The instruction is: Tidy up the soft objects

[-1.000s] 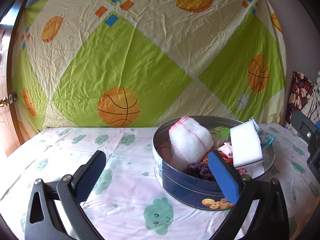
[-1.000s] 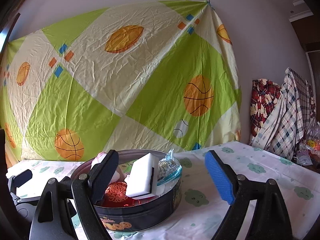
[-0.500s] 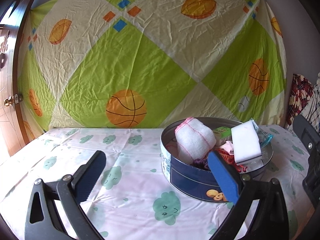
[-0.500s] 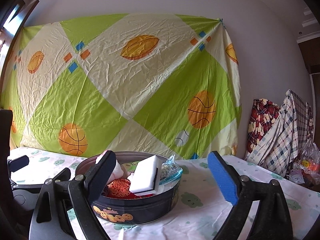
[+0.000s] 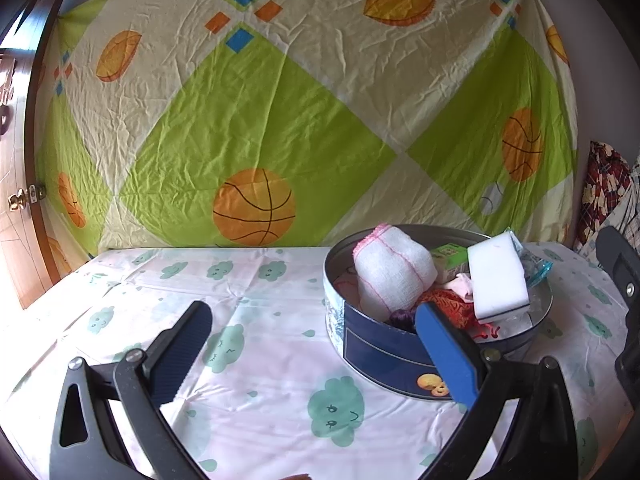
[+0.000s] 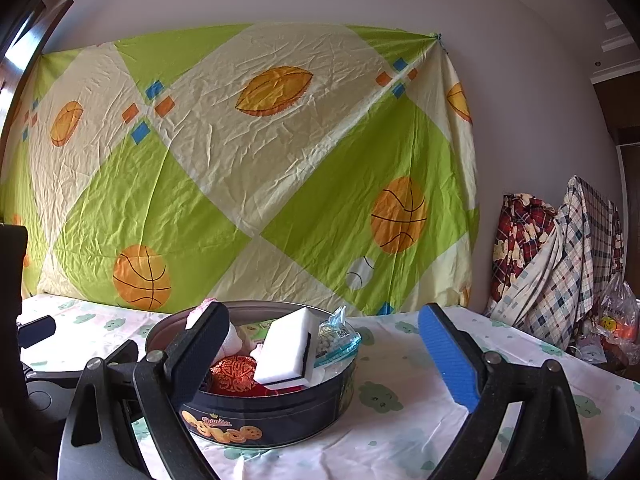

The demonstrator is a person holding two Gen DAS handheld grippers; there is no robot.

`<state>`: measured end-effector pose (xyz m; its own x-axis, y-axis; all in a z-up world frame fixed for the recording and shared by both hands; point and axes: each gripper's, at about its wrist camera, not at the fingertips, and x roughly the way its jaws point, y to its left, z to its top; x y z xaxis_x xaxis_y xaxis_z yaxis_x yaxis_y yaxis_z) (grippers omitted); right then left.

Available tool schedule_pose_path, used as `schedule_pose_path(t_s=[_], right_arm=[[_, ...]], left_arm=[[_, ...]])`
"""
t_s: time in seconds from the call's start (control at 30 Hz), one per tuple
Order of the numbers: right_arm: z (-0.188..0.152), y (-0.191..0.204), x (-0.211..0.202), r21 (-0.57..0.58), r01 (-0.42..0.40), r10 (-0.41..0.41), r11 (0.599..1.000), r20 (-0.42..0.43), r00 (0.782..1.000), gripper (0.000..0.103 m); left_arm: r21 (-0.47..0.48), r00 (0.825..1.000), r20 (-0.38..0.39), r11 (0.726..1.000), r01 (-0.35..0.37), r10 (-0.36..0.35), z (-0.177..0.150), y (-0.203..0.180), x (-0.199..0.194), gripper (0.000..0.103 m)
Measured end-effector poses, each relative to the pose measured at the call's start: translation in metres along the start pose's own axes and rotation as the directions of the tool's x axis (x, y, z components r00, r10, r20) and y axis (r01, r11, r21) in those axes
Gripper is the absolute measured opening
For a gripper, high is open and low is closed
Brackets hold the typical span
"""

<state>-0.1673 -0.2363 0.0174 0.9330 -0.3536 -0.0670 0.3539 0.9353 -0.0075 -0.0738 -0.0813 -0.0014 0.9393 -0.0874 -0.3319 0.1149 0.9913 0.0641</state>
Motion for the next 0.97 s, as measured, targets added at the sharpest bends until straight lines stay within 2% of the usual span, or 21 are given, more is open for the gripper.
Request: schedule_pose_path(t_s=[0.4,0.53,0.63,0.77,0.97], right_arm=[[0.0000,0.0005,-0.0007,-0.003,0.007,-0.007,1.000,0.006,1.000,0.097],[0.0003,0.0008,-0.0016,-0.005,0.005,-0.005,1.000,0.012,1.000,0.097],[0.0004,0.0011,-0.0012,-0.008,0.005,-0.005,1.000,0.009,1.000,0.097],[0.0008,0.0016,-0.0008,-0.011,0.005,-0.005,1.000,0.005,1.000,0.098],[0.0005,0.0005,0.0005,-0.010,0.010,-0.010,1.000,0.001,1.000,0.098]], left_arm=[[0.029,1.000,0.009,0.999,-0.017,0.017,-0.0002,-0.0062,-0.0022,0.103],[0.003,1.000,0.004,1.000,-0.021,0.021,-0.0002,-0.0033,-0.0028,0.103],[-0.040,1.000,-0.013,0.999,0.017,-0.018,-0.0006,0.0020,-0.0014,0.103],[-0.041,0.999,-0.029,0.999,0.030,-0.031,-0.0011,0.0012,0.0019,0.103],[-0.042,0.999,-0.029,0.999,0.013,-0.014,-0.0011,0.0004,0.0020,0.103]])
